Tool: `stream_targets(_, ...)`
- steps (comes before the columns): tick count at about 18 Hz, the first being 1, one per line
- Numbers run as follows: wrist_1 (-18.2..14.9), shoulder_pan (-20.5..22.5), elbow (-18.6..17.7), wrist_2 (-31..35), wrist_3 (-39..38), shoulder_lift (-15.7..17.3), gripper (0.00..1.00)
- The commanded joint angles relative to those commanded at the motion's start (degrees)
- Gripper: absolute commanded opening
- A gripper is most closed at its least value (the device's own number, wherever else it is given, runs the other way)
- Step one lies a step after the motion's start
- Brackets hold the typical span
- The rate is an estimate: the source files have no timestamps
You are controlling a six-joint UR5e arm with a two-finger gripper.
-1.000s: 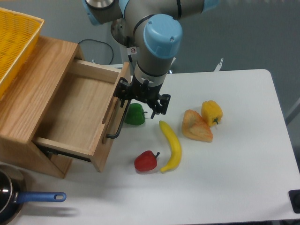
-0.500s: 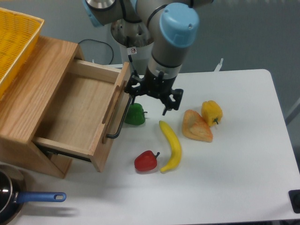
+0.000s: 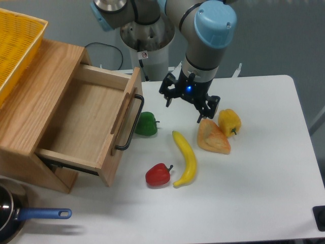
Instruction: Slide the top drawer open
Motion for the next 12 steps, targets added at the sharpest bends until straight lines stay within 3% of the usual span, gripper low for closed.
stream_targets(2, 0.70, 0.35, 0.18, 0.00, 3.06, -0.79, 1.00)
stream_targets(5, 4.56, 0.79, -0.44, 0.00, 7.47, -1.41, 1.00)
stream_targets(12, 4.75, 0.44, -0.35, 0.00, 7.56, -3.60, 1.00)
